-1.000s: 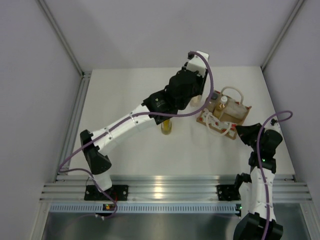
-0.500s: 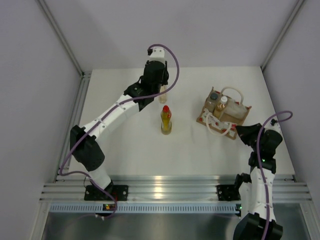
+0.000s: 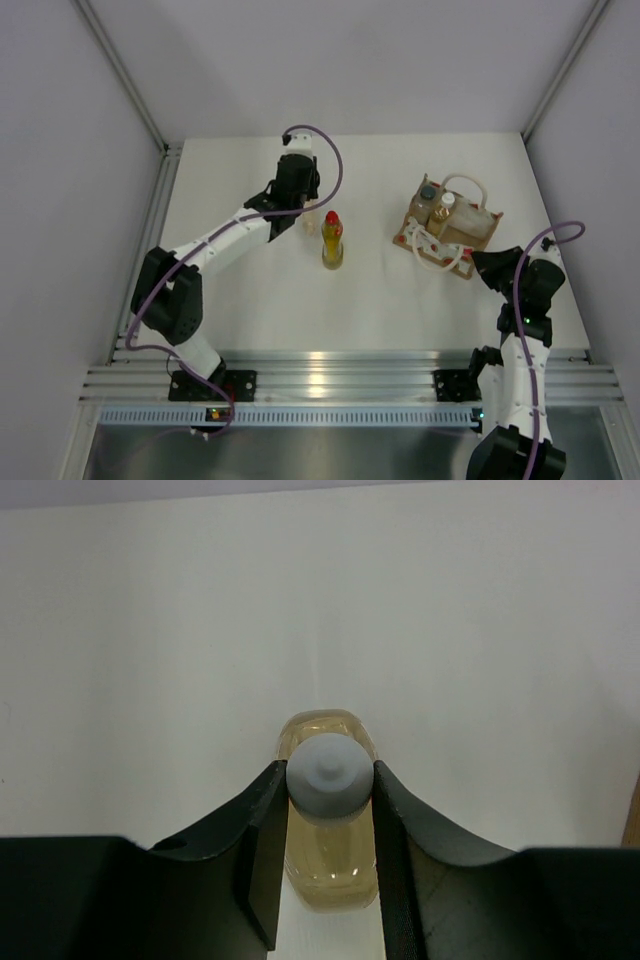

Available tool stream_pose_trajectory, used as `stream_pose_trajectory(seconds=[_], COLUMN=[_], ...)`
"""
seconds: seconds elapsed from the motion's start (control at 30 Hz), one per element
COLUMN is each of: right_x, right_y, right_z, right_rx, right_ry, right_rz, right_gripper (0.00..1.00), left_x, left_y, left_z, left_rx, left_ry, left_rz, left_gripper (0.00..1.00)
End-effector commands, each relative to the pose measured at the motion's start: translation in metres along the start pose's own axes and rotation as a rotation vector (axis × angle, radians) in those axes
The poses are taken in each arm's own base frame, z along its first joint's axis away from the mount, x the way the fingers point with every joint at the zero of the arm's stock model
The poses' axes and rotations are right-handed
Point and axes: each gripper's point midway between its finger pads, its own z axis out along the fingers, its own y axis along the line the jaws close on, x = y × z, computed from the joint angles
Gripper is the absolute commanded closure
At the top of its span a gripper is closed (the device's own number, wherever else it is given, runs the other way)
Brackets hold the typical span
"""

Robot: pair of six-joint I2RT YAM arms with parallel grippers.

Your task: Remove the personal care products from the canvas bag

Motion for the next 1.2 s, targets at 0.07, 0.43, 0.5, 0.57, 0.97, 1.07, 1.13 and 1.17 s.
stream_pose_trajectory(seconds=[0.07,0.43,0.5,0.57,0.97,1.07,1.13,1.17], right_x=[-0.005,-0.003,-0.002,-0.002,-0.002,-0.002,-0.001,0.0], right_y=[-0.009,-0.01,-0.011,-0.011,-0.011,-0.01,-0.01,-0.01], right_z=[-0.001,-0.001,-0.001,-0.001,-0.001,-0.001,-0.001,-0.001], right_rx=[0.056,0.061,0.063,0.06,0.059,0.057,0.054,0.052], right_ry=[-0.009,-0.004,-0.004,-0.005,-0.006,-0.006,0.0,0.002], right_rz=[-0.023,-0.017,-0.016,-0.018,-0.017,-0.014,-0.006,-0.006], right_gripper=[0.9,0.9,0.9,0.9,0.9,0.9,0.9,0.9], left_x=[-0.09,-0.045,-0.045,-0.042,-0.071,-0.084,-0.089,-0.086], left_y=[-0.017,-0.01,-0.009,-0.007,-0.026,-0.054,-0.086,-0.099], left_z=[-0.038,-0.029,-0.031,-0.033,-0.063,-0.077,-0.093,-0.096], left_rx=[0.137,0.106,0.108,0.106,0.226,0.319,0.388,0.403], left_ry=[-0.324,-0.238,-0.24,-0.235,-0.261,-0.255,-0.268,-0.265], left_rz=[-0.153,-0.134,-0.133,-0.126,-0.146,-0.158,-0.129,-0.107], left_gripper=[1.0,0.93,0.72,0.55,0.19,0.15,0.02,0.02])
